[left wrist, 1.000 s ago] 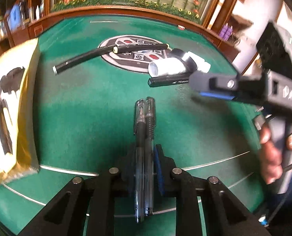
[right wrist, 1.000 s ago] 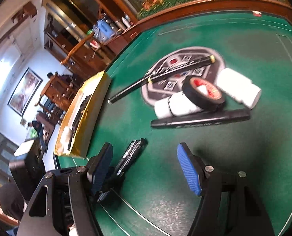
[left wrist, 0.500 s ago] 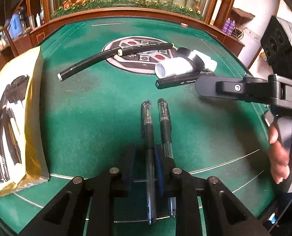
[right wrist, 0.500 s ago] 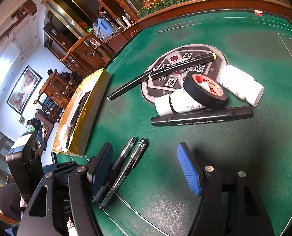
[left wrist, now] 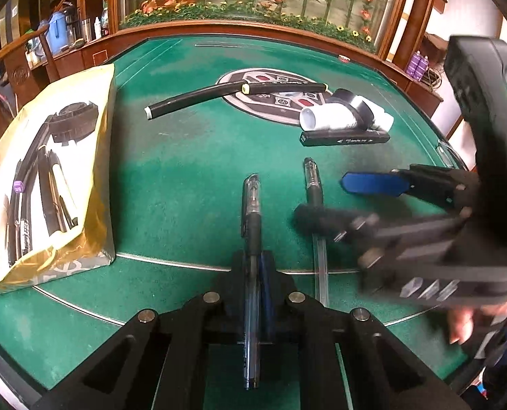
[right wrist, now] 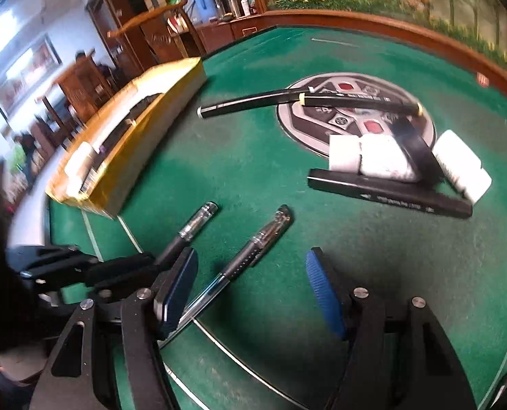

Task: Organize rigid objects
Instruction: 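Grasp one clear black-capped pen from the left tool with the right tool, then carry the two pens over the tray with both tools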

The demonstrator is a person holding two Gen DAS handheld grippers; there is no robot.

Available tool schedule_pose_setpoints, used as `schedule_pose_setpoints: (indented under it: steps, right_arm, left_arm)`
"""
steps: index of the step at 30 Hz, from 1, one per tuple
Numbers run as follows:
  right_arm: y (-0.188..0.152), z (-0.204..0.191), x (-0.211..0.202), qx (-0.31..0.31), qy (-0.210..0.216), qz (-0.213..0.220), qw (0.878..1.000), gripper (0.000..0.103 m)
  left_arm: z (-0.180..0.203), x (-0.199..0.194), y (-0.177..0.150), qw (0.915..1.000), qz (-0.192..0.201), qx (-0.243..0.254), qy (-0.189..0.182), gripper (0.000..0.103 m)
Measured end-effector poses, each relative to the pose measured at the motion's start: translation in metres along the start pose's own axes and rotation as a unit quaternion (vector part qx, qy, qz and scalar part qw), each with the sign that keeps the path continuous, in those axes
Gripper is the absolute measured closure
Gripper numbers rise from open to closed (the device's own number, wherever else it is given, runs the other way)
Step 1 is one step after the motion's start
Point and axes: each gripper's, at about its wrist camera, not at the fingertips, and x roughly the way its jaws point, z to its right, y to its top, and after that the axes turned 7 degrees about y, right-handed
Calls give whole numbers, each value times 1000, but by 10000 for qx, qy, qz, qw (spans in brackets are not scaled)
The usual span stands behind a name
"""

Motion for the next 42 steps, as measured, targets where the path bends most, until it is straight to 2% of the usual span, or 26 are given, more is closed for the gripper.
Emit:
schedule_pose_setpoints:
  steps: [3,4,6,8,11,13,24,29,33,38,42]
  right_arm:
    - [-4,-15,7,-522,-447,-47,9976,43]
    - [-5,-15,6,-576,-377,-64,9976,54]
    - [-4,-8,1,-660,-388,-141,9970,87]
    - [-4,8,-4,-523,-393,-172,9977,94]
    - [-3,30,-8,-278,-463,-165,9984,94]
    - [-2,37,-9,-150,-337,-153,9992,94]
    - [-3,32,-8,-293,-489,-130,9983,94]
    - [-2,33,-14,-128,-264,31,9996,94]
    - [1,28,-27,-103,-91,310,9994,94]
    - [3,23,-39,-67,345,620,9975,94]
    - [5,17,-46,-126,461,801,9956,94]
  left_arm:
    - [1,0,-1,10000,27,39,15,95]
    - [1,0,-1,10000,27,35,0,95]
    - [0,0,-1,10000,23,-1,-36,95]
    - [1,0,-1,10000,25,4,-19,95]
    - [2,0,-1,10000,25,0,8,95]
    - [2,0,-1,10000,11,15,18,95]
    - [9,0,-1,9995,-7,183,249,93]
    - [9,-1,-2,9996,69,95,267,95]
    - [10,-13,2,9994,319,2,156,95]
    - [0,-33,11,9968,719,-273,240,95]
    - [-9,-43,16,9947,896,-363,341,95]
